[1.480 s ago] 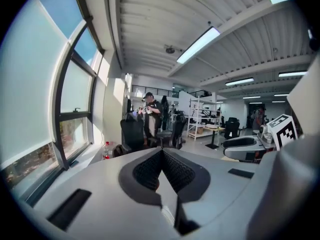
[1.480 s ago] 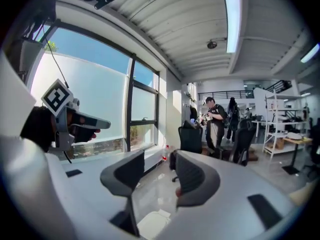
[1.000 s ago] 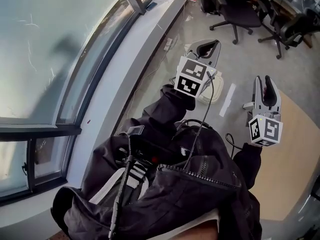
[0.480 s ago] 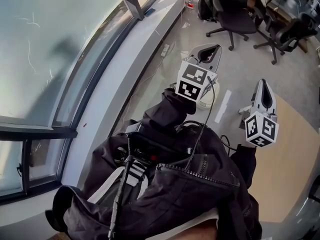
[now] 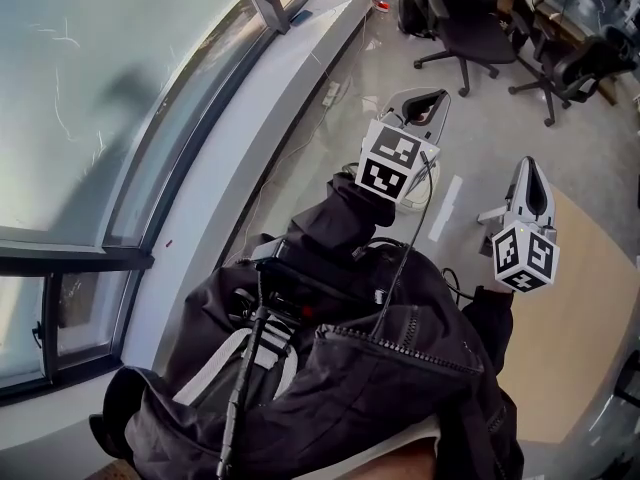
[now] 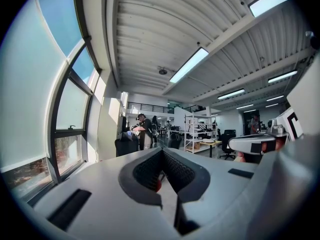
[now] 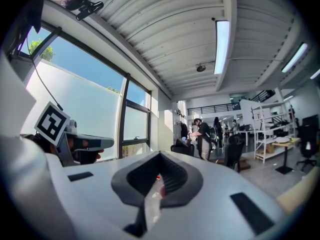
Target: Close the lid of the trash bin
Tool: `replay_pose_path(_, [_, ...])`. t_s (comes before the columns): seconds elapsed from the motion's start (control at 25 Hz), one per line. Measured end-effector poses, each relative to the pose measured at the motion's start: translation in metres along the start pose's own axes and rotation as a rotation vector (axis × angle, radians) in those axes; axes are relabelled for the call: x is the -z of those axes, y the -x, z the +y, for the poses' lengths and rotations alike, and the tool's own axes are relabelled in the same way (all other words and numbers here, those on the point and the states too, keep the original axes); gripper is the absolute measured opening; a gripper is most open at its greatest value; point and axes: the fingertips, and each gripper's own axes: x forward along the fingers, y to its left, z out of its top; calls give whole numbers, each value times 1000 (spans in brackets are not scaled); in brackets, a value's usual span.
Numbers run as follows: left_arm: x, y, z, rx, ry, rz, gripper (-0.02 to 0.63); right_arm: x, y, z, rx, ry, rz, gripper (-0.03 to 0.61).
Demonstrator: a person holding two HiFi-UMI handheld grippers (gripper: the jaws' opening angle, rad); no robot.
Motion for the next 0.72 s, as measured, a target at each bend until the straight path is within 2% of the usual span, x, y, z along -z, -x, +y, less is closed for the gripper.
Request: replay_pose_path(0.72, [7,2,0,0,2,14,0,4,1,4,-9,4,2,3])
